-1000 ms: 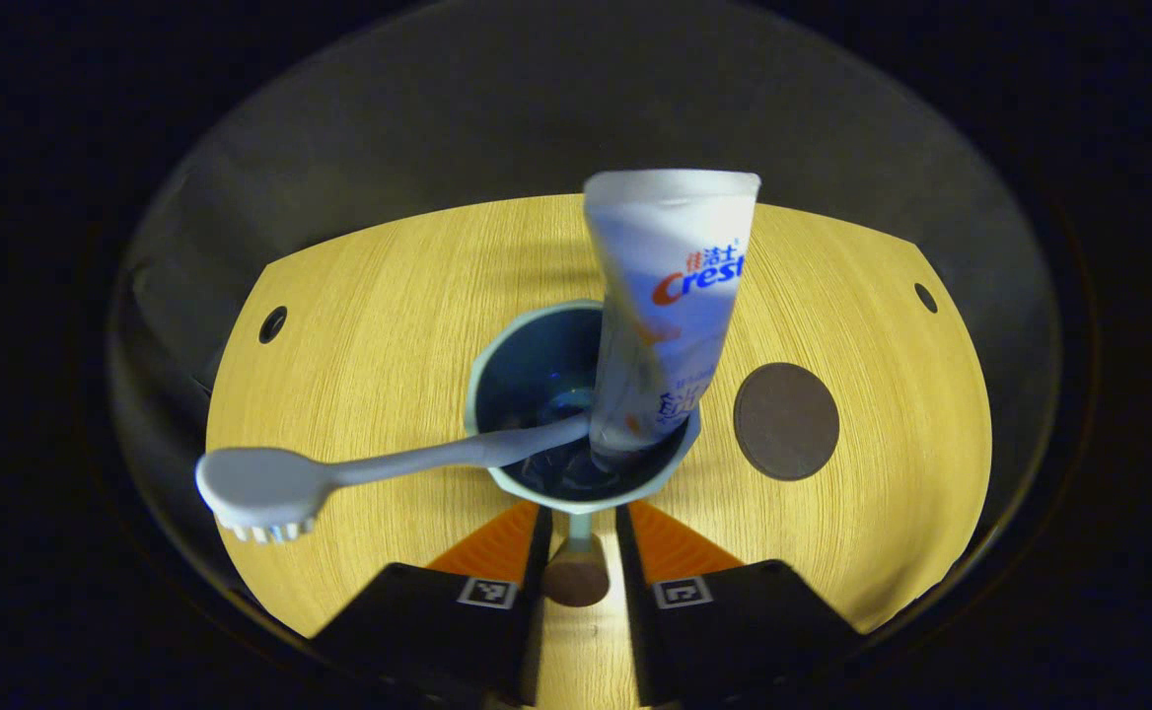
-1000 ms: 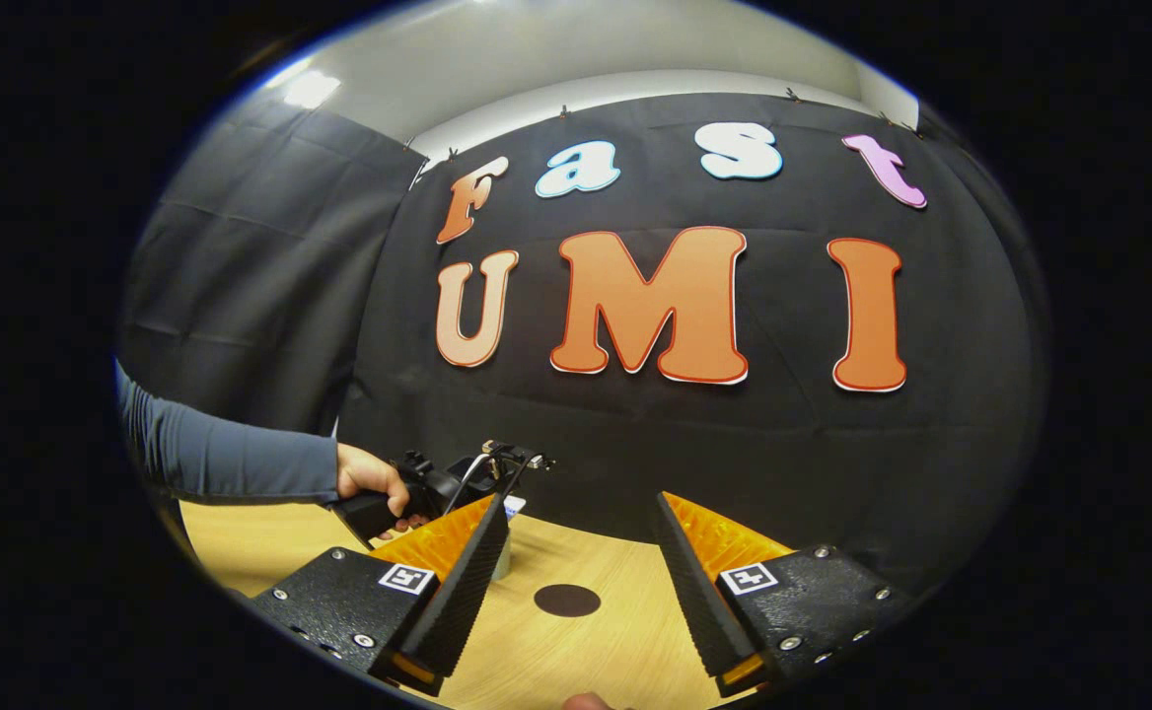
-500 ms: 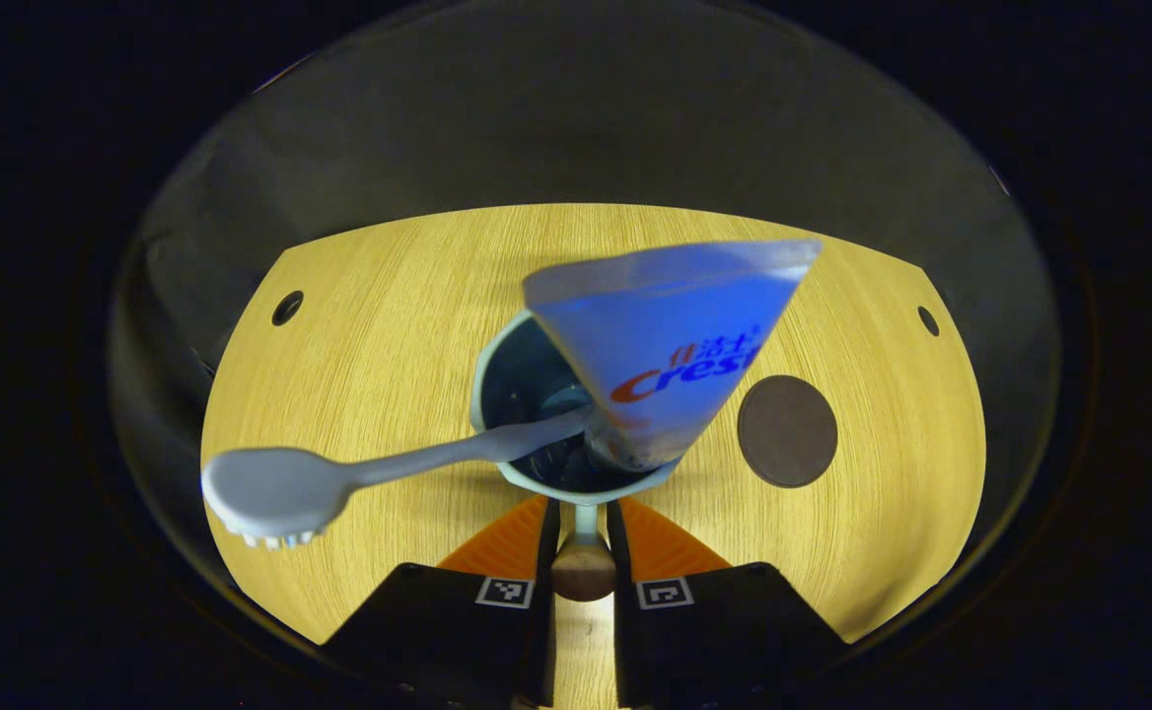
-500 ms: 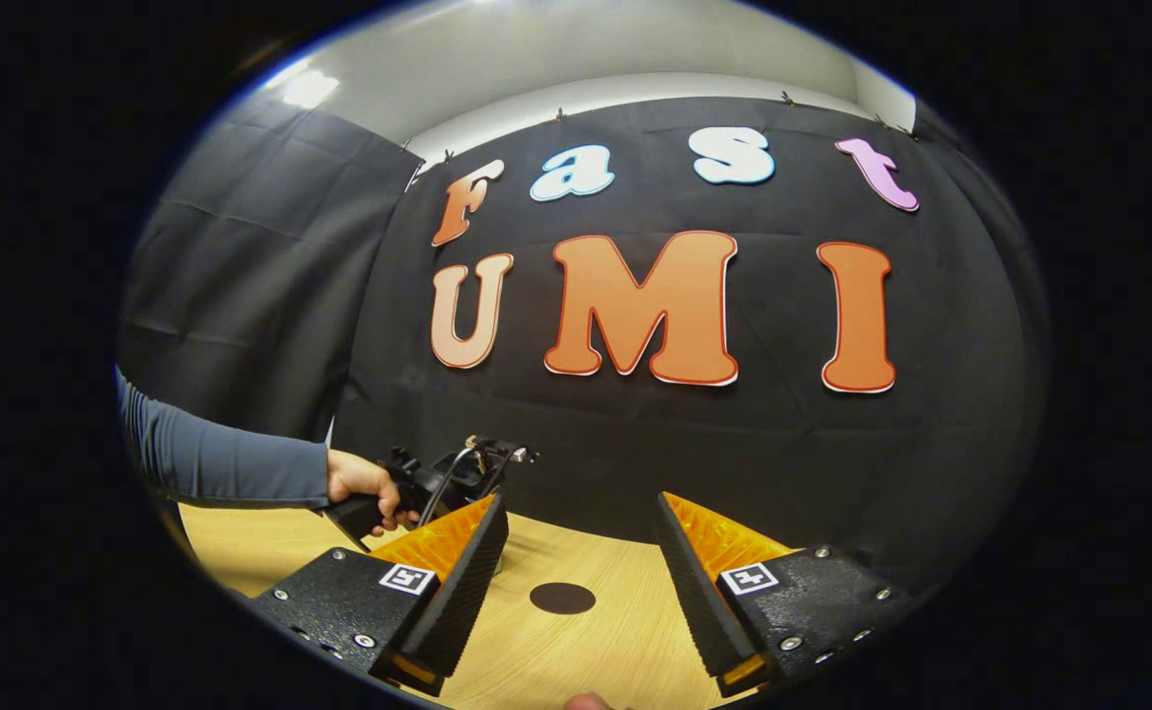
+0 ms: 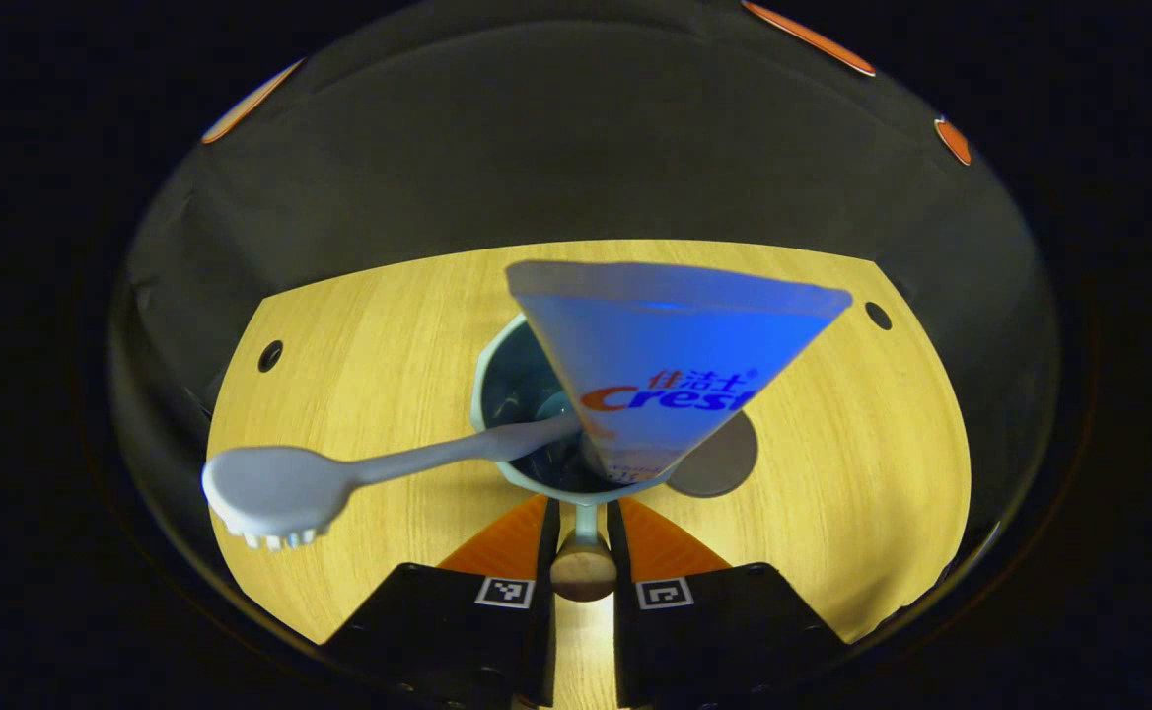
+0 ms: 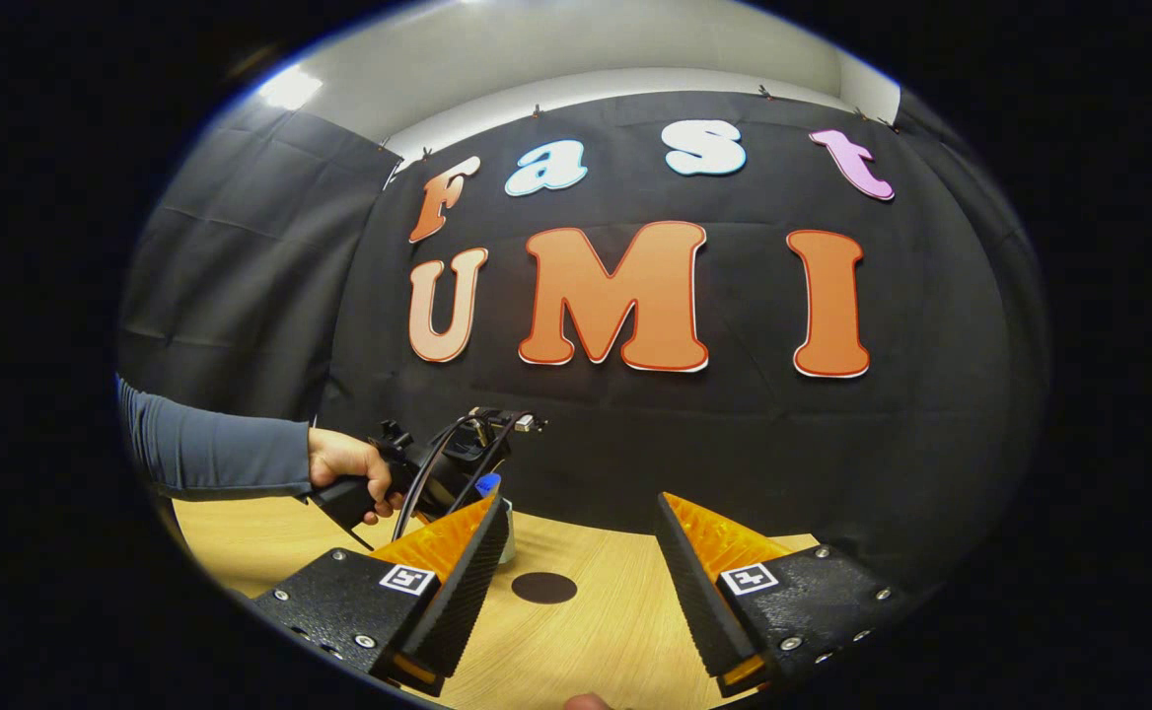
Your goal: Put the toothbrush and toothpaste on the desktop into the cup, then pick up the cup and place it on the coaster on the desktop.
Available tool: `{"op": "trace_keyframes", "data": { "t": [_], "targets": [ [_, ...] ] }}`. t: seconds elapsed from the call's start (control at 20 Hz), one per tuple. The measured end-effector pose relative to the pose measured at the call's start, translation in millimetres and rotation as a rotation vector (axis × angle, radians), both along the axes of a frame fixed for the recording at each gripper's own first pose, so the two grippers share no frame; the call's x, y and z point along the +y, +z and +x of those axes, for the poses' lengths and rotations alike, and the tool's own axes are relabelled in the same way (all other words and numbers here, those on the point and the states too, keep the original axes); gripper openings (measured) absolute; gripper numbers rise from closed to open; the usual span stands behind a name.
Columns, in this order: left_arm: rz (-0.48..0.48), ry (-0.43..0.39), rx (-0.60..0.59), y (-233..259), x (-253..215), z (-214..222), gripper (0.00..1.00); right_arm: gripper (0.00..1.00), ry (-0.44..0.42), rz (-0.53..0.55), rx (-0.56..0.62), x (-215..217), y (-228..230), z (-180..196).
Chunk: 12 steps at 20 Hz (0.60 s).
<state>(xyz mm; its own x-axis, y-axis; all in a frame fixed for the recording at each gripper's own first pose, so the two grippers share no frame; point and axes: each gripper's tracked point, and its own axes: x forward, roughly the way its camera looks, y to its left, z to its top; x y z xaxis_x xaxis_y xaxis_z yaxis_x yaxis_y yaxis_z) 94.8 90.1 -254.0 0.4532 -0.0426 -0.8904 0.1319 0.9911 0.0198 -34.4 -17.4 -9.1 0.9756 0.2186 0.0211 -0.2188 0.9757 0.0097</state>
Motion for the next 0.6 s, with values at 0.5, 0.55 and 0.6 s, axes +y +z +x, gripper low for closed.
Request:
{"op": "trace_keyframes", "data": {
  "t": [0.5, 0.55, 0.6],
  "targets": [
    [0.000, -0.082, 0.037, -3, -2, -4, 0.23, 0.90, -0.058, 0.048, 0.036, -37, -15, 1],
    [0.003, -0.085, 0.039, -3, -2, -4, 0.23, 0.90, -0.061, 0.051, 0.037, -40, -15, 0],
    [0.002, -0.089, 0.043, -4, -3, -5, 0.24, 0.90, -0.068, 0.055, 0.039, -43, -16, 1]
  ]
}}
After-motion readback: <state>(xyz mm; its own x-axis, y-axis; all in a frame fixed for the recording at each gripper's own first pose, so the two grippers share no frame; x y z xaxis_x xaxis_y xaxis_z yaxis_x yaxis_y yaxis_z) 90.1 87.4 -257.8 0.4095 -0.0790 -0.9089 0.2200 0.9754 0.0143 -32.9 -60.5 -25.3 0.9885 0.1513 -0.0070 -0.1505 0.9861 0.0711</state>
